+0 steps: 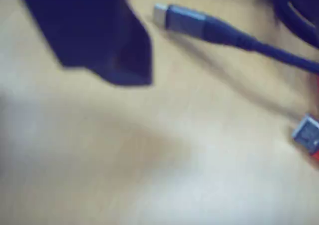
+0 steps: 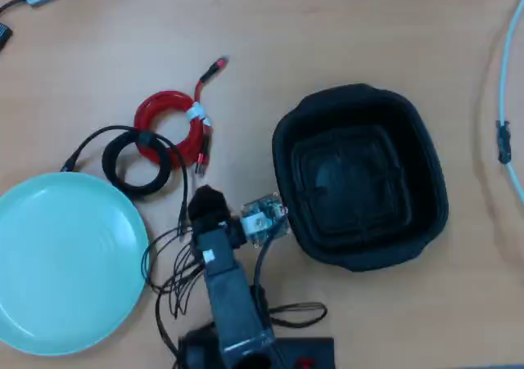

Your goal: Put a black charging cable in a black bowl and put a red charging cable in a green bowl

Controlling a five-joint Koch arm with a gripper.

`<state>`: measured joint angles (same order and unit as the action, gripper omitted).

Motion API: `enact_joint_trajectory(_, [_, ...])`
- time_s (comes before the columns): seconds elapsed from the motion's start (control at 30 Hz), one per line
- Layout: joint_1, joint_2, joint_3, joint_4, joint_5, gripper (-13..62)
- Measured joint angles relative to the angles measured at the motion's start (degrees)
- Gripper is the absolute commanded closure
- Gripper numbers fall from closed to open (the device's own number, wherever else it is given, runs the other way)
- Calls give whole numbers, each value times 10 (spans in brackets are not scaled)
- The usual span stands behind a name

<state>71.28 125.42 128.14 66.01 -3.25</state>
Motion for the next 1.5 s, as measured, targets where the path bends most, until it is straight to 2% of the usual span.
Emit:
enact_joint_trajectory(0.13, [-21,4,-24,9,8,113])
enact_joint_trajectory(0.33, [-23,-4,-207,62,12,113])
enact_joint_trajectory(0.57, [-35,-231,-426,157,-7,112])
enact_joint_trajectory(0.73, [-83,-349,-463,202,9,113])
enact_joint_trajectory(1.17, [-229,-378,-496,218,196,113])
enact_joint_trajectory(1.37, [-229,-495,-617,217,333,113])
enact_joint_trajectory(1.5, [-224,-566,-694,217,361,113])
